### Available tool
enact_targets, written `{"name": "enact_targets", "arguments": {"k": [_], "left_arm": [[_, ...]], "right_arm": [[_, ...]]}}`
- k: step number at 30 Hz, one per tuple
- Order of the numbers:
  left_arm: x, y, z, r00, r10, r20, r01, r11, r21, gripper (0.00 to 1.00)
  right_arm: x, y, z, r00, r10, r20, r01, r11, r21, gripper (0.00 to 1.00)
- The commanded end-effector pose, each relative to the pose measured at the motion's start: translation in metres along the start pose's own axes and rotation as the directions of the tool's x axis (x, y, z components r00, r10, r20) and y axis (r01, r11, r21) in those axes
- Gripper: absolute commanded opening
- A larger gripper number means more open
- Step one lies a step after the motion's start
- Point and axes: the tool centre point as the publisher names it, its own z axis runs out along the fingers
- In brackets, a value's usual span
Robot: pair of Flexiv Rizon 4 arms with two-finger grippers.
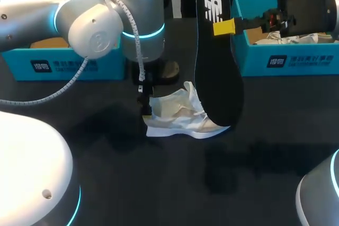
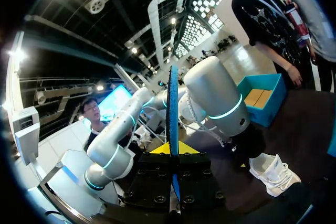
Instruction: Take the shoe out of the shoebox, open the shoe tongue, remove and reinsert the insole, then place the shoe into the shoebox
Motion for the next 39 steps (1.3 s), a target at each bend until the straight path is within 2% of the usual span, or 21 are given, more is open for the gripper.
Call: {"name": "enact_targets", "arguments": {"k": [1,31,39], "left_arm": [[0.0006,0.0011,-0.0009,1.0,0.001,0.001,-0.001,1.0,0.0,1.0],[0.0006,0.0011,-0.0009,1.0,0.001,0.001,-0.001,1.0,0.0,1.0],[0.0073,-0.0029,-0.004,1.0,0.005,0.0,-0.005,1.0,0.007,1.0]], "right_arm": [[-0.0016,0.0019,0.0032,1.0,0.001,0.0,-0.001,1.0,0.003,0.0],[-0.0016,0.0019,0.0032,1.0,0.001,0.0,-0.001,1.0,0.003,0.0],[-0.0016,0.0019,0.0032,1.0,0.001,0.0,-0.001,1.0,0.003,0.0]]}}
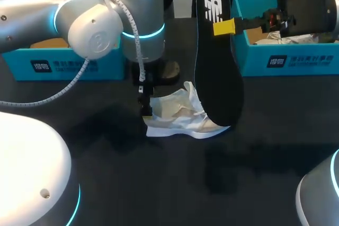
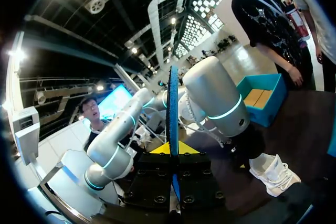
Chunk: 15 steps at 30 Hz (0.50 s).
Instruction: Take the shoe out of the shoebox, open the shoe tongue, remove and reinsert the insole, then place the shoe into the shoebox
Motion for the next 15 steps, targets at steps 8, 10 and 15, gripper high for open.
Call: {"name": "enact_targets", "arguments": {"k": [8,10,15], "left_arm": [[0.0053,-0.002,-0.0062,1.0,-0.001,0.013,0.001,1.0,0.001,1.0],[0.006,-0.0031,-0.0079,1.0,-0.002,0.014,0.002,1.0,0.002,1.0],[0.0039,-0.0042,-0.0097,1.0,-0.025,-0.004,0.025,1.0,0.01,1.0]], "right_arm": [[-0.0016,0.0019,0.0032,1.0,0.001,0.0,-0.001,1.0,0.004,0.0],[-0.0016,0.0019,0.0032,1.0,0.001,0.0,-0.001,1.0,0.004,0.0],[-0.0016,0.0019,0.0032,1.0,0.001,0.0,-0.001,1.0,0.004,0.0]]}}
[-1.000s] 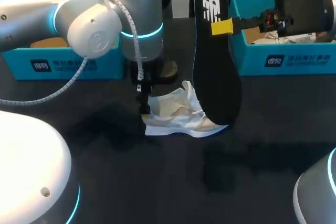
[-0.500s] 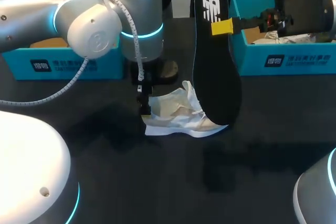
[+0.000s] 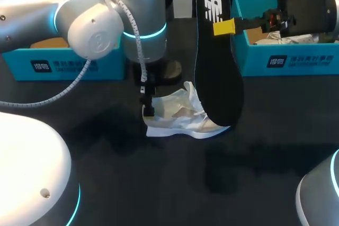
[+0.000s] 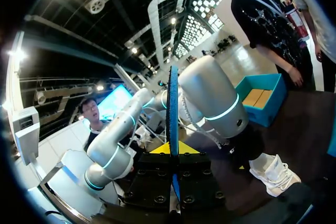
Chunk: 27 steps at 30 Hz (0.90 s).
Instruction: Take the shoe out of the shoebox, open the shoe tongue, remove and reinsert the insole, then place the shoe into the shoebox
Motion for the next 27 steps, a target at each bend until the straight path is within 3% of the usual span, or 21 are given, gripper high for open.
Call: {"name": "enact_targets", "arguments": {"k": [1,14,27], "left_arm": [[-0.004,0.001,-0.002,1.0,-0.014,-0.014,0.014,1.0,0.003,1.0],[-0.02,-0.02,-0.011,1.0,-0.007,-0.011,0.007,1.0,0.021,1.0],[-0.058,-0.055,0.009,1.0,-0.003,0.007,0.003,1.0,0.031,1.0]], "right_arm": [[-0.002,0.002,0.003,1.0,0.001,0.0,-0.001,1.0,0.004,0.0],[-0.002,0.002,0.003,1.0,0.001,0.0,-0.001,1.0,0.004,0.0],[-0.002,0.002,0.003,1.0,0.001,0.0,-0.001,1.0,0.004,0.0]]}}
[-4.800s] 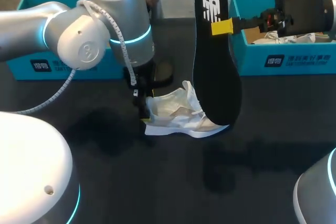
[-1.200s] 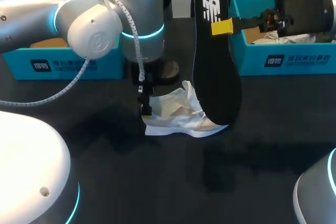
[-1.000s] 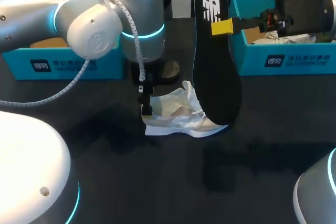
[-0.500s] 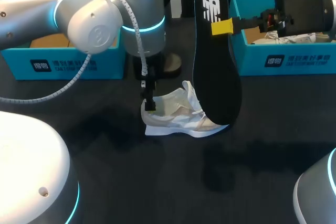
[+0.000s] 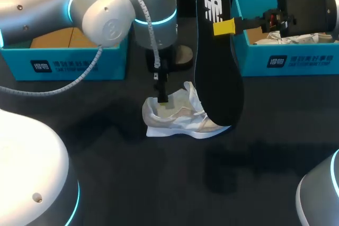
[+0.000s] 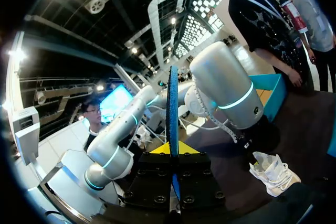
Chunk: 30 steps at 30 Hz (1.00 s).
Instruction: Take the shoe out of the shoebox, open the shoe tongue, remove and reinsert the insole, then place the shoe into the shoebox
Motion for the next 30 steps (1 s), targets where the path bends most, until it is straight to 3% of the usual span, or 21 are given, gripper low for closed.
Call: {"name": "enact_targets", "arguments": {"k": [1,14,26,30], "left_arm": [[-0.014,-0.018,0.018,1.0,0.011,-0.014,-0.011,1.0,-0.021,1.0],[-0.027,-0.05,0.049,0.999,0.025,-0.03,-0.025,0.999,-0.021,1.0],[-0.029,-0.059,0.066,0.996,0.066,-0.063,-0.069,0.997,-0.039,1.0],[-0.028,-0.059,0.07,0.995,0.067,-0.073,-0.07,0.997,-0.037,0.81]], "right_arm": [[-0.002,0.002,0.003,1.0,0.002,0.0,-0.002,1.0,0.003,0.0],[-0.002,0.002,0.003,1.0,0.002,0.0,-0.002,1.0,0.003,0.0],[-0.002,0.002,0.003,1.0,0.002,0.0,-0.002,1.0,0.003,0.0],[-0.002,0.002,0.003,1.0,0.002,0.0,-0.002,1.0,0.003,0.0]]}}
